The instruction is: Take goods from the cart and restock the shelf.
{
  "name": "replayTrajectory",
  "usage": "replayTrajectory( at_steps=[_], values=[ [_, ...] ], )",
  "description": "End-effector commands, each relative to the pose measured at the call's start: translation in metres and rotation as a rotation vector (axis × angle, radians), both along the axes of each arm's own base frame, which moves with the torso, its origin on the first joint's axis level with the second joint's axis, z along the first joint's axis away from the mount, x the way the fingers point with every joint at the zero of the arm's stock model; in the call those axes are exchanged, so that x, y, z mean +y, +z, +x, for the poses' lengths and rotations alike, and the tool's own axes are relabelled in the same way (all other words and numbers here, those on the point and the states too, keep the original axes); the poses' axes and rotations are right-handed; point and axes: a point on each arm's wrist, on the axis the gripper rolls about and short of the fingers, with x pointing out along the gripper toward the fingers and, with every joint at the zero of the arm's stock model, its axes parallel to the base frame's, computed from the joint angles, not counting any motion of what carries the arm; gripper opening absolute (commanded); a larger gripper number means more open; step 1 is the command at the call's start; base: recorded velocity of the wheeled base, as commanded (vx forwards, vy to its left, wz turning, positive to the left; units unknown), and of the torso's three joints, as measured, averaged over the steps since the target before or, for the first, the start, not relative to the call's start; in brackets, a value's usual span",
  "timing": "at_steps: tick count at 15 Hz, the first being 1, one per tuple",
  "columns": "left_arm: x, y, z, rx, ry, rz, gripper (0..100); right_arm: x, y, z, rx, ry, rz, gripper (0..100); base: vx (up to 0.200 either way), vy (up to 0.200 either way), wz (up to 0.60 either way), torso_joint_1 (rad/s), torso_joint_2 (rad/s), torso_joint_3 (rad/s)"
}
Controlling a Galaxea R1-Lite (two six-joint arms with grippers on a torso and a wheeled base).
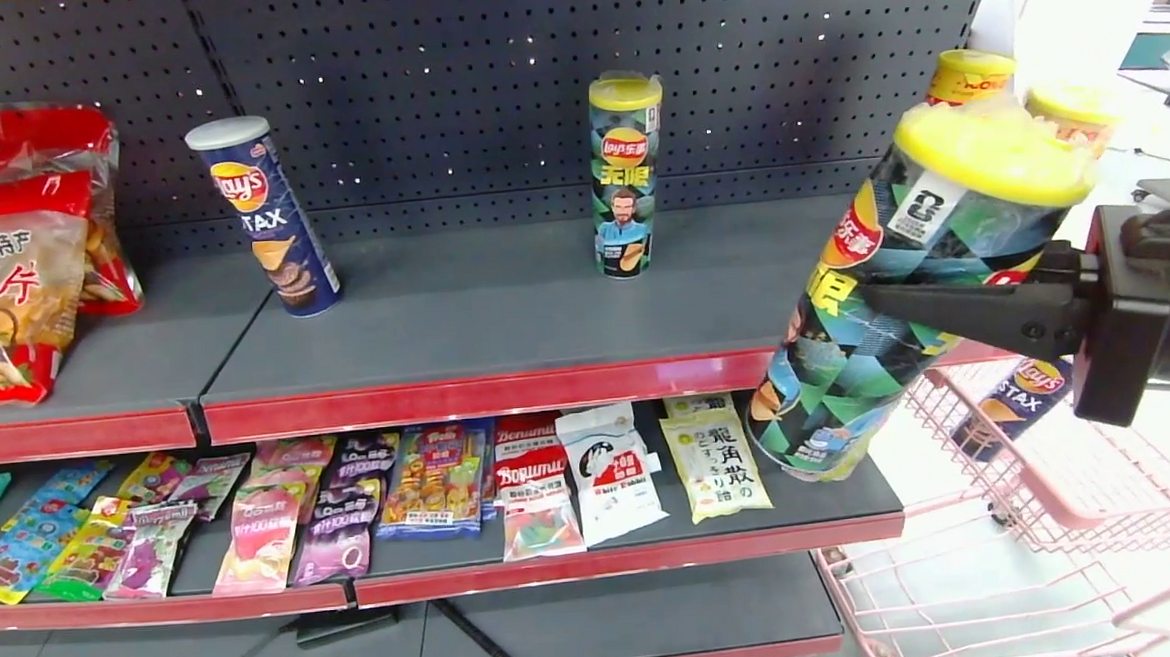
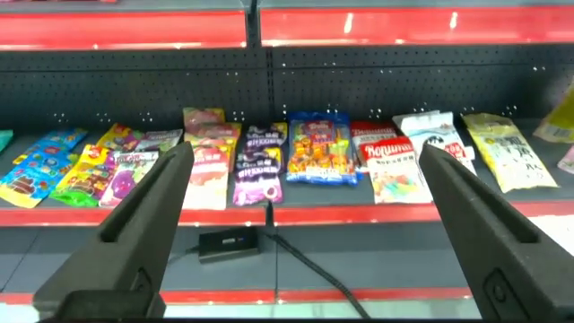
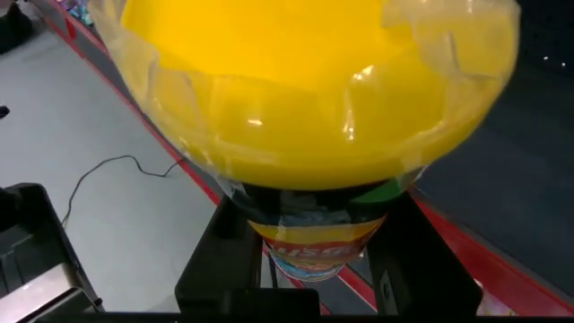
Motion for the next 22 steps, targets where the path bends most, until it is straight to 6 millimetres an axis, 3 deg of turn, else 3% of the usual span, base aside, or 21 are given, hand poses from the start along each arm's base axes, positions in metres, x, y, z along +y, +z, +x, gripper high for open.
replayTrajectory(
  at_steps=[1, 10, 18, 22],
  values=[
    [0.0000, 0.0000, 0.0001, 0.001, 0.000, 0.000, 100, 0.0010, 0.0000, 0.0022, 0.002, -0.001, -0.002, 0, 0.200, 0.000, 0.00, -0.017, 0.00, 0.007],
    [0.0000, 0.0000, 0.0001, 0.001, 0.000, 0.000, 100, -0.0011, 0.0042, 0.0010, -0.013, -0.010, 0.006, 0, 0.200, 0.000, 0.00, 0.007, 0.00, 0.002],
    [0.0000, 0.0000, 0.0001, 0.001, 0.000, 0.000, 100, -0.0041, 0.0077, -0.0014, -0.032, -0.066, 0.007, 0, 0.000, 0.000, 0.00, 0.000, 0.00, 0.000],
    [0.0000, 0.0000, 0.0001, 0.001, 0.000, 0.000, 100, -0.0046, 0.0073, 0.0004, -0.029, -0.074, 0.005, 0, 0.150, 0.000, 0.00, -0.003, 0.00, 0.001]
  ],
)
